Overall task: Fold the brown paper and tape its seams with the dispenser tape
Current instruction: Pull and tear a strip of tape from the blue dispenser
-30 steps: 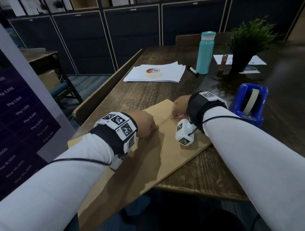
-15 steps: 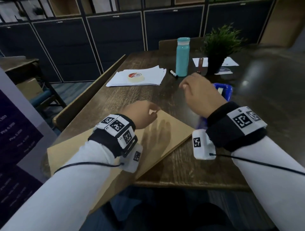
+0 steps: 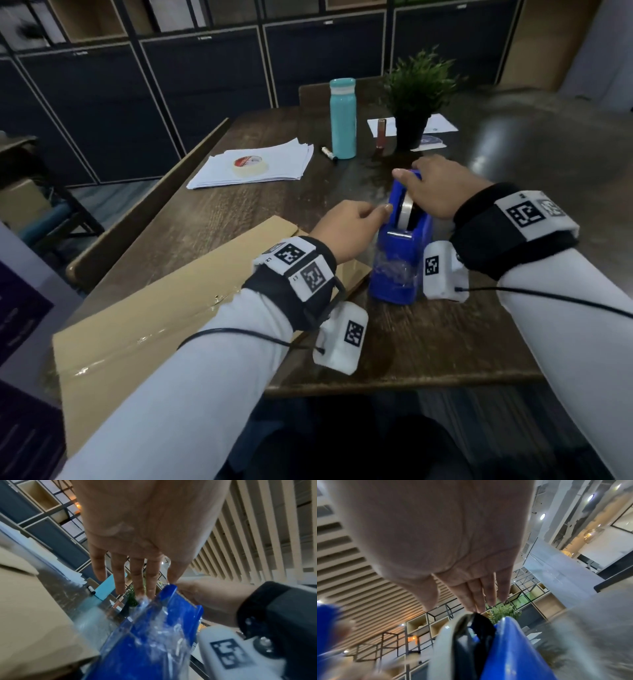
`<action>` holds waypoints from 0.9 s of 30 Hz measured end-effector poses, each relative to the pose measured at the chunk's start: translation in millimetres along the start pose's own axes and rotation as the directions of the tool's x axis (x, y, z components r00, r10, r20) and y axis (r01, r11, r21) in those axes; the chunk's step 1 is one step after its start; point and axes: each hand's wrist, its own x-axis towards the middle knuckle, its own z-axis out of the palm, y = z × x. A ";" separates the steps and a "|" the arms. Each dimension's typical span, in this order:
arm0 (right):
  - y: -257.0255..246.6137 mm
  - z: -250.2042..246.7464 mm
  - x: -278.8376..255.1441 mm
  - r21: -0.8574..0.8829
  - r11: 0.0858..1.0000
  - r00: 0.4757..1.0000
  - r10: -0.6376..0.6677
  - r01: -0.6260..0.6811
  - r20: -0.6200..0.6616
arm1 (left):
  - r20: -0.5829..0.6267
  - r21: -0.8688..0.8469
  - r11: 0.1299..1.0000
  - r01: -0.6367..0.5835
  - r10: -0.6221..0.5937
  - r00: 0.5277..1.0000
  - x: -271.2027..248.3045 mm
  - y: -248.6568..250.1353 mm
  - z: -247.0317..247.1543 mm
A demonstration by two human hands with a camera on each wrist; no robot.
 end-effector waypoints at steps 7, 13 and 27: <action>2.9 5.5 3.9 -0.006 1.000 0.998 0.022 -0.022 0.051 | 0.067 -0.228 0.963 0.146 -0.135 0.989 0.8 5.8 9.3; 3.3 9.4 7.9 -0.052 0.998 0.997 0.042 -0.038 0.059 | 0.078 -0.312 0.933 0.181 -0.165 0.983 -0.8 7.8 8.5; 5.7 7.3 11.8 -0.080 0.996 0.997 0.055 -0.051 0.049 | -0.036 -0.420 0.887 0.193 -0.229 0.973 -1.6 29.5 -2.7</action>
